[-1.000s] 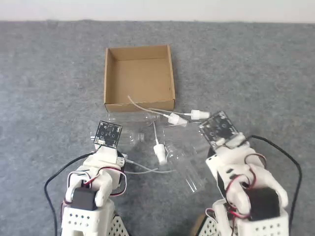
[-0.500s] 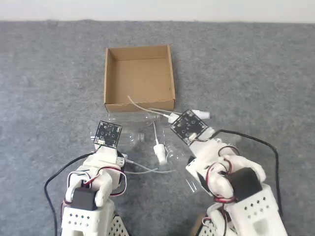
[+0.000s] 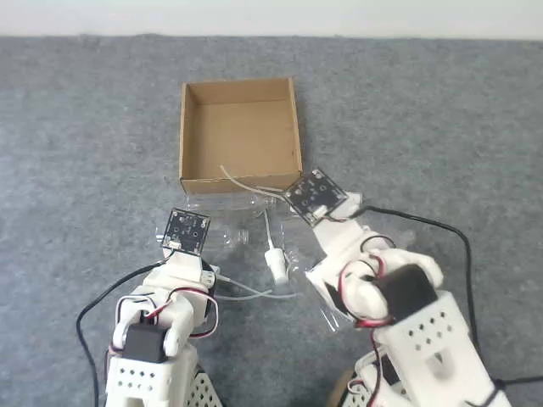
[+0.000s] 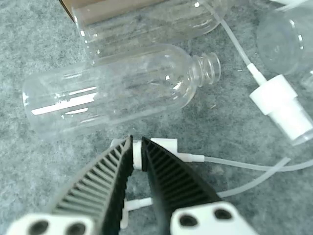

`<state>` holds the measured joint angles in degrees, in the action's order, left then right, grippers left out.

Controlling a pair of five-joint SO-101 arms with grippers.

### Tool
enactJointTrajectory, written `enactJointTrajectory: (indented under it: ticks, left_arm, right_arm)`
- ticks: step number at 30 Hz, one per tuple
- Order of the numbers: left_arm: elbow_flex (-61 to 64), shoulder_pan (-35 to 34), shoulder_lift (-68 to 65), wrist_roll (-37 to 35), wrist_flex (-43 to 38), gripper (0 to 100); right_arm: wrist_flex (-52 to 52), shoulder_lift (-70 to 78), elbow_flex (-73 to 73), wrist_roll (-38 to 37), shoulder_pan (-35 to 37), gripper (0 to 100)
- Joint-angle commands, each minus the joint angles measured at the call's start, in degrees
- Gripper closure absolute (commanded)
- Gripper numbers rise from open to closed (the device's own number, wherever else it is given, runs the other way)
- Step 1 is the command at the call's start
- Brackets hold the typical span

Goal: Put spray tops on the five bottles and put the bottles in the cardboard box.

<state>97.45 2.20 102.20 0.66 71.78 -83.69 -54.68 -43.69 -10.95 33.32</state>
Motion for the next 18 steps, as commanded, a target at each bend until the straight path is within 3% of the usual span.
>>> enactJointTrajectory:
  ticks: [1, 18]
  left_arm:
    - [-1.0, 0.0, 0.7, -0.4, -0.4, 97]
    - [-1.0, 0.0, 0.7, -0.4, -0.4, 97]
  right_arm:
    - [0.0, 2.4, 4.0, 2.6, 2.8, 85.1]
    - [4.7, 14.2, 4.0, 6.9, 6.6, 83.8]
